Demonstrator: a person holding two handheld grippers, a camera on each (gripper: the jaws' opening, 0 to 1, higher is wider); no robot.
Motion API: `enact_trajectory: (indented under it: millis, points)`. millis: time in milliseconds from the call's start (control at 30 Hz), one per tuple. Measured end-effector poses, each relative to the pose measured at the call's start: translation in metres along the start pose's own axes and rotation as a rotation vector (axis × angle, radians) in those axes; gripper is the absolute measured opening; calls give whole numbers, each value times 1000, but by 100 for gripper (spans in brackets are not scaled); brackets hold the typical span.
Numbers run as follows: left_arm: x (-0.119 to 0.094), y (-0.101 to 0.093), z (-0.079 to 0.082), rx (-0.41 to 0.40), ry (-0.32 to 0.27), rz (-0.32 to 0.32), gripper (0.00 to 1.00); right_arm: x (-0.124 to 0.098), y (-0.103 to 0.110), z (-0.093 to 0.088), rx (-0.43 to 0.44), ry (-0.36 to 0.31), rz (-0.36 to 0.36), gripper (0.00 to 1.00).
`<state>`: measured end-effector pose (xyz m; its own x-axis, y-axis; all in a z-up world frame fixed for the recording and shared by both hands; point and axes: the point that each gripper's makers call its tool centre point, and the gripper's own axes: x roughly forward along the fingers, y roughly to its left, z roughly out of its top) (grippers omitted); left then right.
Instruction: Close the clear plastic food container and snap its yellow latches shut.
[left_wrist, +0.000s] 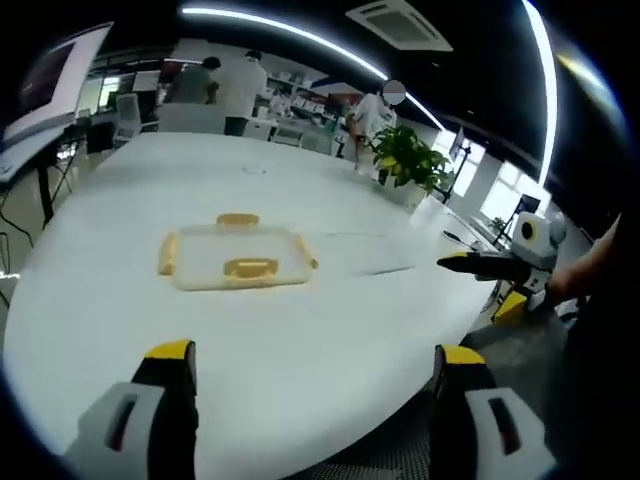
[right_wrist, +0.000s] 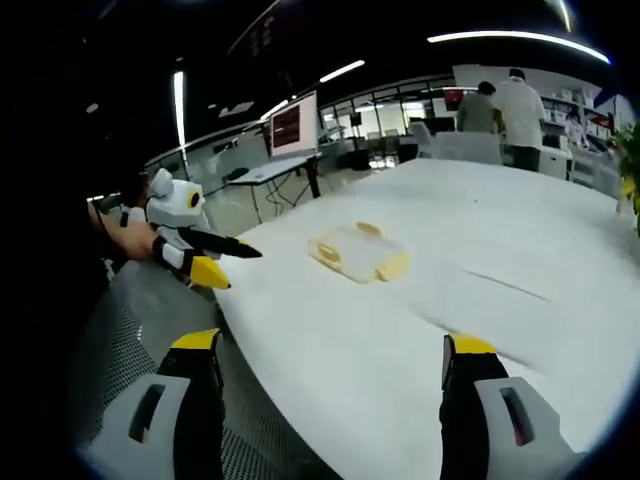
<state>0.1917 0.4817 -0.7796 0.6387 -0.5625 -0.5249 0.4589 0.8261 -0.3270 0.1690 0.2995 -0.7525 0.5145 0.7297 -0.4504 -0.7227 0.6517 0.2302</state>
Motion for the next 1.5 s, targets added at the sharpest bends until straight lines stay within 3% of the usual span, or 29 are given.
enact_trajectory:
  millis: [167,267,500,700,833,1067,1333,1433,1500]
  points:
    - [1,-3,-1,20,9,-7,95,1,8,6,7,-8,23,90]
    - [1,-5,0,58,11,-2,94,-2,7,13,-3,-30,22,85]
    - [2,-7,-2,13,20,-28,92,-6,-1,20,14,-62,-4,88]
    - [-1,-2,5,16,-6,-11,90,-4,3,20,8,-53,11,88]
    - [0,-6,4,28,18,-21,90,1,3,22,2,-51,21,88]
    - [-3,-7,13,15,-29,-49,85,10,-1,31,15,-76,5,92]
    - [-6,-7,22,37,-42,-65,92,11,-7,32,30,-75,-37,94]
    - [-5,-2,25,27,-52,-70,96,13,-6,28,-12,-41,-30,97]
    - [-5,0,25,26,-49,-68,98,14,-7,27,21,-29,-35,96]
